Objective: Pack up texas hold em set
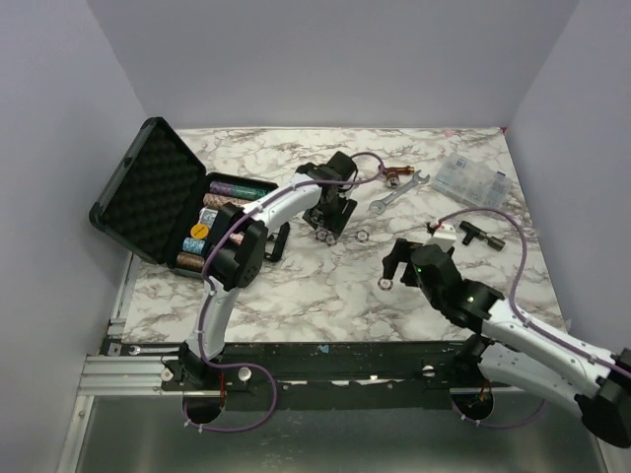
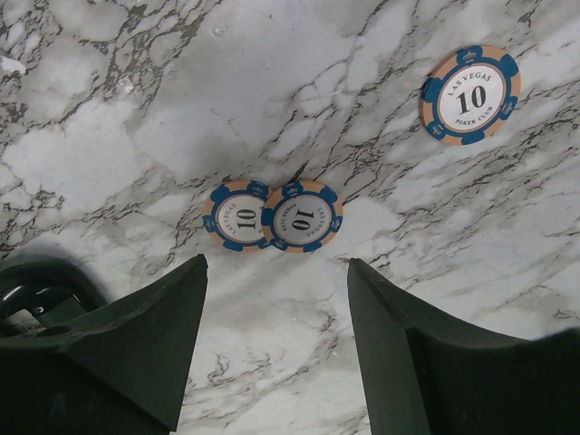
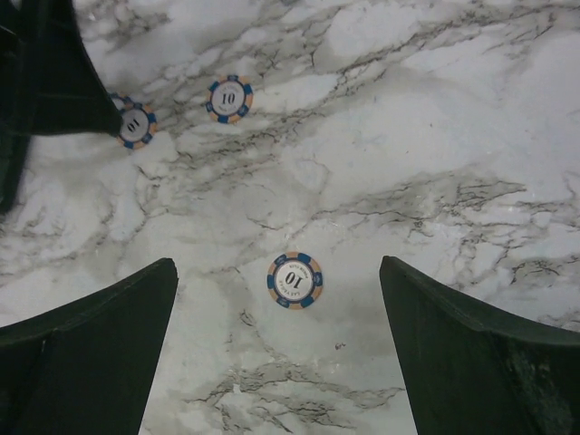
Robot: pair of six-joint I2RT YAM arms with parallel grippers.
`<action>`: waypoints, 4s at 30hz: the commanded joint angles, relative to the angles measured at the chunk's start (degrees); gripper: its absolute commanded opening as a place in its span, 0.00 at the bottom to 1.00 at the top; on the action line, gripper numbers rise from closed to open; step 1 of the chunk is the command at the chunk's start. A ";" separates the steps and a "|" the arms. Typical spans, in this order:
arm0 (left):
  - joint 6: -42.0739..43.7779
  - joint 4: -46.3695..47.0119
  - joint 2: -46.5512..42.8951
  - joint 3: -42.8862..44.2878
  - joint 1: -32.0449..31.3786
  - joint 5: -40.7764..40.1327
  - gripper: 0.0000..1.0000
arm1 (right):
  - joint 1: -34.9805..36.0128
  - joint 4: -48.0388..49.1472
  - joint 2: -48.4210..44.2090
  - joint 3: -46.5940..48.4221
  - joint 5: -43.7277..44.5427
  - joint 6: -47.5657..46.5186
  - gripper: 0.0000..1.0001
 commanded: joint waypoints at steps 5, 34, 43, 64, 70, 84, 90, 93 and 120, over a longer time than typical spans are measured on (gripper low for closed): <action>-2.35 -0.17 -12.11 -1.30 5.06 6.69 0.65 | -0.23 -5.09 27.09 10.39 -8.79 2.76 0.94; -8.93 8.55 -29.54 -10.08 23.93 26.52 0.71 | -0.44 10.57 66.86 41.37 -22.17 -25.48 0.80; -10.37 10.42 -30.77 -11.55 26.32 29.31 0.70 | -2.34 9.02 69.90 42.23 -27.10 -30.25 0.73; -10.55 10.67 -29.85 -11.91 27.29 30.13 0.70 | -2.45 5.07 70.41 43.29 -29.22 -34.18 0.57; -10.55 10.68 -29.71 -11.86 27.36 30.23 0.70 | -2.44 4.76 70.60 43.53 -28.65 -34.51 0.47; -10.55 10.69 -29.54 -11.91 27.36 30.41 0.69 | -2.44 7.58 67.05 42.30 -27.52 -31.92 0.30; -10.55 10.64 -29.69 -11.86 27.36 30.42 0.69 | -2.49 7.64 65.91 43.18 -25.94 -31.68 0.27; -10.55 10.59 -29.67 -11.78 27.45 30.41 0.69 | -2.47 7.11 66.22 44.53 -25.78 -31.66 0.27; -10.81 11.22 -29.96 -12.17 28.64 31.56 0.71 | -2.51 4.19 73.66 53.47 -25.49 -32.77 0.29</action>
